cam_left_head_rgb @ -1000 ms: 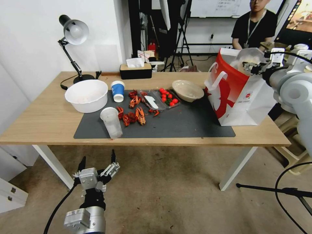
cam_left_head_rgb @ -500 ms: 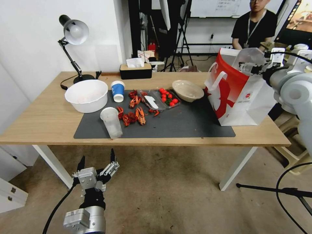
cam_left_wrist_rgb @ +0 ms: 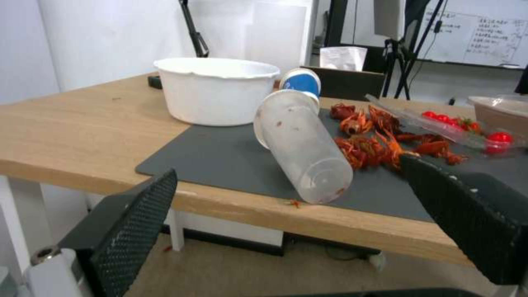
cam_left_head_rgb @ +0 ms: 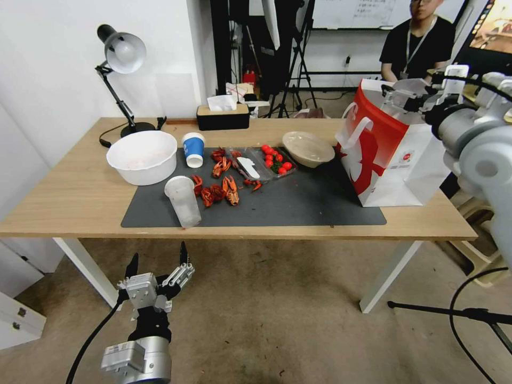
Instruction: Pick up the trash from the table and place it into the takeout bag.
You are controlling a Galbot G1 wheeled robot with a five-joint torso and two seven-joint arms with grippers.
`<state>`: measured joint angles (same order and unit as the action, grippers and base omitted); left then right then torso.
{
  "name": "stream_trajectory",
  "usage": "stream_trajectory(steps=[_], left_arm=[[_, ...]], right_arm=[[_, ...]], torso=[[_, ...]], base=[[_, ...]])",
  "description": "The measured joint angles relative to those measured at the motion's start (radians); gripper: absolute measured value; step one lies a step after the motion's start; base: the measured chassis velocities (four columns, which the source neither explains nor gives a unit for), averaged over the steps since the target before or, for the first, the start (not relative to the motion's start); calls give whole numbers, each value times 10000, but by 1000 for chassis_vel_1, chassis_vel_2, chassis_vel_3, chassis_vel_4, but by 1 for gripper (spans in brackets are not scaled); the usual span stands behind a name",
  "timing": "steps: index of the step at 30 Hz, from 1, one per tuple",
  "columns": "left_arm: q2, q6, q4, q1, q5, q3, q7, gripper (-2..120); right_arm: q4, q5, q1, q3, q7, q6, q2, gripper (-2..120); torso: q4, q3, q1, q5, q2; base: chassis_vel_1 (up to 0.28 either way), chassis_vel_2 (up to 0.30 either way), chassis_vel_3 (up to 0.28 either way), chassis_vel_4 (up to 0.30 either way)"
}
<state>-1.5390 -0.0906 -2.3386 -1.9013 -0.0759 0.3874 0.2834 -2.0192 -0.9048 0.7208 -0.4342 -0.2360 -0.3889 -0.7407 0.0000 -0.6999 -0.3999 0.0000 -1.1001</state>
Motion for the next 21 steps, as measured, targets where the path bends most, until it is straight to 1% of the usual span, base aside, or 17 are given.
stream_trajectory(steps=[3, 4, 6, 7, 8, 12, 14, 16, 17, 21], left_arm=[[23, -18, 41, 32, -34, 12, -8, 100], [23, -18, 41, 32, -34, 12, -8, 100], [18, -19, 51, 42, -40, 20, -27, 100], [6, -19, 59, 42, -38, 20, -46, 100], [6, -19, 59, 42, -38, 20, -46, 100], [-43, -57, 210, 98, -19, -8, -86, 100], [-54, -65, 229, 124, -19, -12, -87, 100], [-81, -69, 233, 147, -19, -21, -89, 100], [-81, -69, 233, 147, -19, -21, -89, 100], [-96, -125, 233, 118, -17, -22, -88, 100]], right_arm=[[-309, 643, 1040, -90, 634, 1424, 17, 100], [-309, 643, 1040, -90, 634, 1424, 17, 100], [-517, 993, 1724, -197, 883, 2087, 0, 100], [-624, 1071, 2036, -265, 934, 2240, -14, 100], [-624, 1071, 2036, -265, 934, 2240, -14, 100], [-1027, 1442, 3454, -569, 1112, 2821, -123, 100], [-1083, 1507, 3714, -591, 1147, 2926, -165, 100], [-1120, 1693, 4210, -598, 1208, 3176, -314, 100], [-1120, 1693, 4210, -598, 1208, 3176, -314, 100], [-1185, 2074, 5084, -655, 1260, 3740, -712, 100]], torso=[[1, -1, 0, 0, 0], [1, -1, 0, 0, 0], [0, 0, 0, 0, 0], [0, 0, 1, 1, 0], [0, 0, 1, 1, 0], [-2, 0, 0, 0, 0], [-1, 0, 1, -2, 0], [0, 0, 1, 0, 0], [0, 0, 1, 0, 0], [2, -1, 1, -2, 0]], base=[[0, 0, 0, 0], [0, 0, 0, 0], [0, 0, 0, 0], [0, 0, 0, 0], [0, 0, 0, 0], [0, 0, 0, 0], [0, 0, 0, 0], [0, 0, 0, 0], [0, 0, 0, 0], [0, 0, 0, 0]])
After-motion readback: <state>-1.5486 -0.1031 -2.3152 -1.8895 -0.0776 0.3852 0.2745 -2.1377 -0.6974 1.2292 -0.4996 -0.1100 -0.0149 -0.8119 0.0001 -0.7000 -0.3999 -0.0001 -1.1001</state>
